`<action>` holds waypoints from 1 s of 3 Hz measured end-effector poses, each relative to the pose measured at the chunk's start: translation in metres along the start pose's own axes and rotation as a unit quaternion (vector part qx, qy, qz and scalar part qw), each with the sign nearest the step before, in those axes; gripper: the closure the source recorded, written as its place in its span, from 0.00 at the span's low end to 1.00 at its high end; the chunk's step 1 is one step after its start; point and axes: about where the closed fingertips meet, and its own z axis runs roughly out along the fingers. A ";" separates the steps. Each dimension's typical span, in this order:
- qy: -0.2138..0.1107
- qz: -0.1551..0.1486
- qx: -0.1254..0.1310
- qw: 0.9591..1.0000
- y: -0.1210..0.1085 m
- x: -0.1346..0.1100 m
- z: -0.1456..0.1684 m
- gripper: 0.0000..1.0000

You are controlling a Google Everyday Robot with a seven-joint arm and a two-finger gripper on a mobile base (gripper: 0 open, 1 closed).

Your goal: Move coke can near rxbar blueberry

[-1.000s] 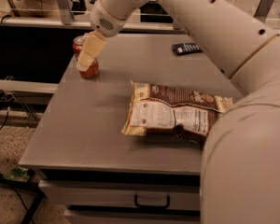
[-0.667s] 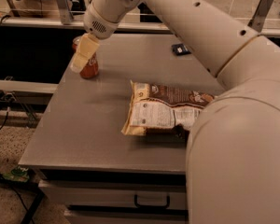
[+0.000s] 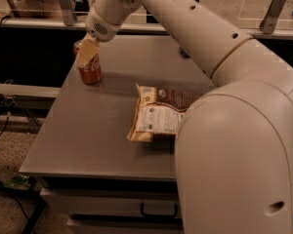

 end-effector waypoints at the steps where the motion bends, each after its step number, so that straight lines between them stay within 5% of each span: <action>1: -0.001 0.009 0.000 1.000 -0.007 0.008 -0.012 0.69; 2: -0.017 0.044 0.021 0.999 -0.030 0.032 -0.059 0.99; 3: -0.025 0.066 0.043 0.997 -0.047 0.052 -0.090 1.00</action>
Offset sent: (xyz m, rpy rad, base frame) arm 0.0314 -0.1140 0.0664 0.1052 0.0180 -0.1549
